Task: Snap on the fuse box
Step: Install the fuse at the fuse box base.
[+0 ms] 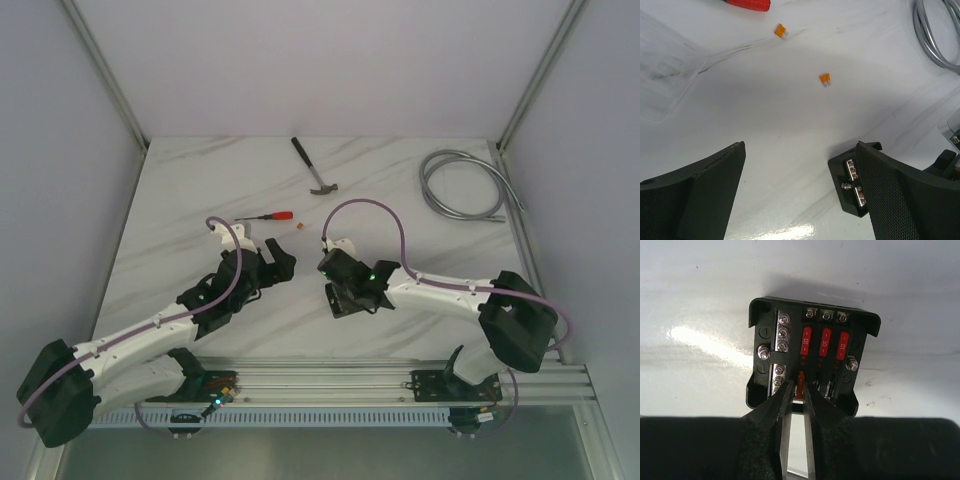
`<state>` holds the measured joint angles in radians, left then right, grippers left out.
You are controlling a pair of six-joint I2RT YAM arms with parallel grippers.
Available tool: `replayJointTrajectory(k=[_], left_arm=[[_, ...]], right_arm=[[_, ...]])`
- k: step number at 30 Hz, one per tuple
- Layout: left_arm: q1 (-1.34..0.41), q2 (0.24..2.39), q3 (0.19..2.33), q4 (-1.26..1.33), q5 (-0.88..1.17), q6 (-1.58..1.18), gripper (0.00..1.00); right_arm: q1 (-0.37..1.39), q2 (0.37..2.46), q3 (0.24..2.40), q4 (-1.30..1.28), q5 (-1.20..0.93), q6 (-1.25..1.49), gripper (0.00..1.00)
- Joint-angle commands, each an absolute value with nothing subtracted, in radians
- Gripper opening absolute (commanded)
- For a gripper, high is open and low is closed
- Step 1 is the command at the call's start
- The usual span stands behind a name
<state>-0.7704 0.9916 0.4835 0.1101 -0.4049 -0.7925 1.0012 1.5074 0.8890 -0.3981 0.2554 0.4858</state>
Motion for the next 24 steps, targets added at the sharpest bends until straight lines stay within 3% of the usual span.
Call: replayJointTrajectory(k=[1,8,24], left_arm=[[-0.763,0.986,0.495,0.103,-0.410,-0.791,1.00],[-0.762,0.991,0.497,0.103,-0.410,-0.790,1.00],[-0.761,0.987,0.496,0.103,-0.408,-0.790,1.00]], right_arm=[[0.998,1.513,0.935,-0.426,0.259,0.484,0.21],[0.997,1.515,0.942,-0.432,0.265,0.483,0.20],[0.993,1.534,0.882,-0.459,0.299,0.503,0.01]])
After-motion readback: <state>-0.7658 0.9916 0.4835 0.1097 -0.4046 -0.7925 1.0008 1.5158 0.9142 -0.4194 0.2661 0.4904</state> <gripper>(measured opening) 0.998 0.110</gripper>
